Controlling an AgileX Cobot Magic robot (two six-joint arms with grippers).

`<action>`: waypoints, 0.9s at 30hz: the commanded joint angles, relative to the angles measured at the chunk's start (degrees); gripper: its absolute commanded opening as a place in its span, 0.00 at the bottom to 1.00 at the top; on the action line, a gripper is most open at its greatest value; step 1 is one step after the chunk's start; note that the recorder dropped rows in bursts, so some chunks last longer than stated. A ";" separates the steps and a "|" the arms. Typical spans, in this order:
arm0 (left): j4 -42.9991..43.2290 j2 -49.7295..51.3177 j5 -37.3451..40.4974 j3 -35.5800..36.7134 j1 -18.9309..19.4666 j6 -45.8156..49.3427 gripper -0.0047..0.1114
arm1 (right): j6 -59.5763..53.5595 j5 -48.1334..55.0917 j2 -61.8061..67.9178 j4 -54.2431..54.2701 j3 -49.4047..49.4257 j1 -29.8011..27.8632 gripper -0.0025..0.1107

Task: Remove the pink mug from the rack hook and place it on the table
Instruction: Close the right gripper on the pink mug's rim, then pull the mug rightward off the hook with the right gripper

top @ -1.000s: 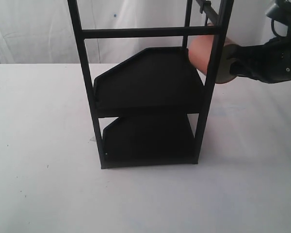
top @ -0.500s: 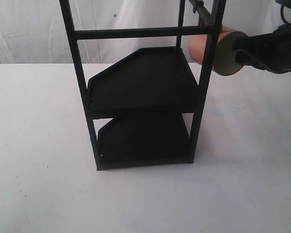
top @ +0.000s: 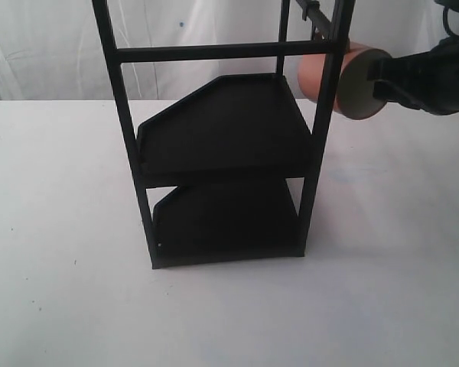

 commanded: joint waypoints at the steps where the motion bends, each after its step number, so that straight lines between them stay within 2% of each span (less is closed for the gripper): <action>1: -0.32 -0.23 0.16 0.11 -0.30 -0.06 0.04 | 0.43 -0.84 -0.79 -0.25 -0.05 0.02 0.02; 7: -0.32 -0.23 0.16 0.11 -0.30 -0.06 0.04 | 0.63 -4.25 -0.79 -0.28 1.24 -0.08 0.02; 18: -0.32 -0.23 0.16 0.11 -0.30 -0.06 0.04 | 0.50 -3.25 -1.29 1.41 1.21 -0.08 0.02; 27: -0.32 -0.23 0.16 0.11 -0.30 -0.06 0.04 | -1.15 -3.16 -6.56 3.16 1.21 -0.08 0.02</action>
